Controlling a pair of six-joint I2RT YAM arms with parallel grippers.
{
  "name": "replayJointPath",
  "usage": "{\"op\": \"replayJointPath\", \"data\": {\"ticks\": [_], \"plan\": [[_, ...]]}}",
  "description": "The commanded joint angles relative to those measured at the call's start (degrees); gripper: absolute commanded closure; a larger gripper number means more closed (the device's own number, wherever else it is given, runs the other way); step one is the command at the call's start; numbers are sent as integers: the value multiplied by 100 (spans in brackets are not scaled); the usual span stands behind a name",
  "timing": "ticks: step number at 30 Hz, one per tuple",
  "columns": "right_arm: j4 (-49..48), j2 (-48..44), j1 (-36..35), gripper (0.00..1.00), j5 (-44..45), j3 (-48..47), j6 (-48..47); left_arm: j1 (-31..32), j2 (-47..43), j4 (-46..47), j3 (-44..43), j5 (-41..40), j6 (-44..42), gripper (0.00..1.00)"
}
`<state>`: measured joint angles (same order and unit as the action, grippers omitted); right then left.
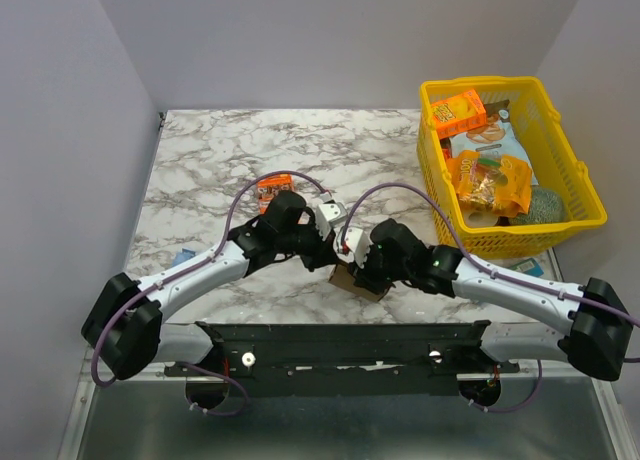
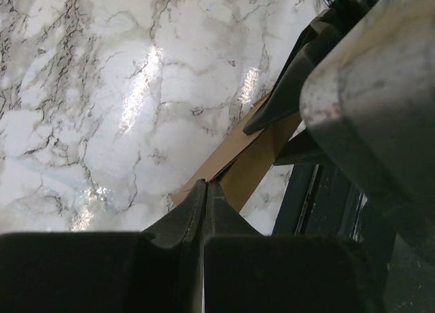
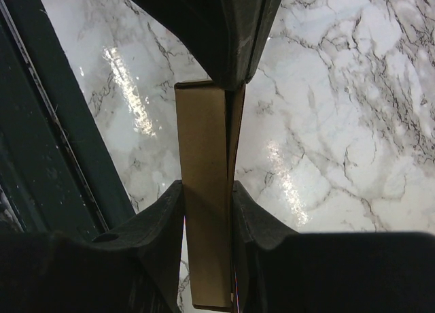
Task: Fold the paper box
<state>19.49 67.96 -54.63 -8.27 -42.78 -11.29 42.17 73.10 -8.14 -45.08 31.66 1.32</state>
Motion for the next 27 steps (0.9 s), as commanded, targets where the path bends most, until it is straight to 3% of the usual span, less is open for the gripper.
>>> {"op": "replayJointPath", "data": {"ticks": [1,19,27], "plan": [[-6,50,32,65,150,-160,-119,133,99,-144,-185,-63,-1,100],[-191,533,-65,68,1389,-300,258,212,538,-618,-642,-880,1484,100],[-121,753,-74,69,1425,-371,443,212,503,-504,-510,-925,2153,100]]}}
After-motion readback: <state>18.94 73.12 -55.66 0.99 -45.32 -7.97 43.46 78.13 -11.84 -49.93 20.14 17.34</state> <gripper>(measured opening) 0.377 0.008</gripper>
